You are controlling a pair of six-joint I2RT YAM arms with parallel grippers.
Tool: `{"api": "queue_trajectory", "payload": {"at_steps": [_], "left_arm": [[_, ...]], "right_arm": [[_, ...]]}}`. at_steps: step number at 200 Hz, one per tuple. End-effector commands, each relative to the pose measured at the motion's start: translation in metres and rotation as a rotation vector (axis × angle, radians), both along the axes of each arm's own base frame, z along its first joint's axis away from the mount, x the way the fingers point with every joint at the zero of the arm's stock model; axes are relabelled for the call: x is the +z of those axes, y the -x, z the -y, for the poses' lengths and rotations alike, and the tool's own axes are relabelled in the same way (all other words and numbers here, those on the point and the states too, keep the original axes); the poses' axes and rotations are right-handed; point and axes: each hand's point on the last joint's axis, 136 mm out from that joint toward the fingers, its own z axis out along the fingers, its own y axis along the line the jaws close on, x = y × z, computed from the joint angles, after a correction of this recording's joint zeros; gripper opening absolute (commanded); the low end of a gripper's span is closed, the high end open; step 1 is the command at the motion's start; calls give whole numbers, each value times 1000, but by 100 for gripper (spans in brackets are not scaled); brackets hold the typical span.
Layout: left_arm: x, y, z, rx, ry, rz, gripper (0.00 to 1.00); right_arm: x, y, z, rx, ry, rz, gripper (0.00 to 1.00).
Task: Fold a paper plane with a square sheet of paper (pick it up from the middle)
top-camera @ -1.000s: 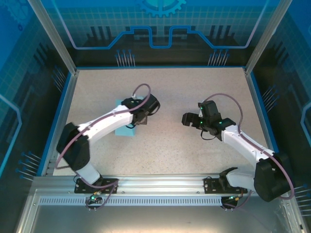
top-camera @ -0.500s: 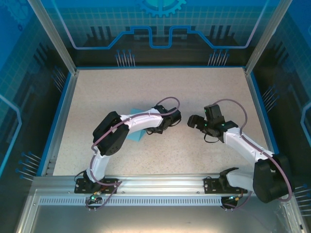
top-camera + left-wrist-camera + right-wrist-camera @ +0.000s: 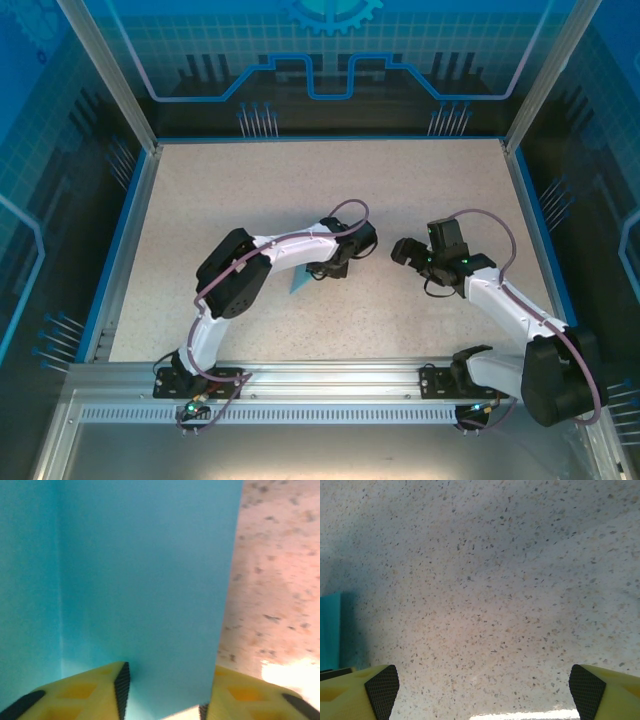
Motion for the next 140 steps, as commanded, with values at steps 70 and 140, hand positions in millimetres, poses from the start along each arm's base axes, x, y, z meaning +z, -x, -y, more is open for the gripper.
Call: {"api": "queue_trajectory", "payload": {"at_steps": [70,140], "left_arm": [[121,2,20,-31,559,139,68],[69,1,-52,280,791,69,73]], "right_arm": [[11,2,-82,344,-185,31,94],[-3,19,-177,455,-285,-95,88]]}}
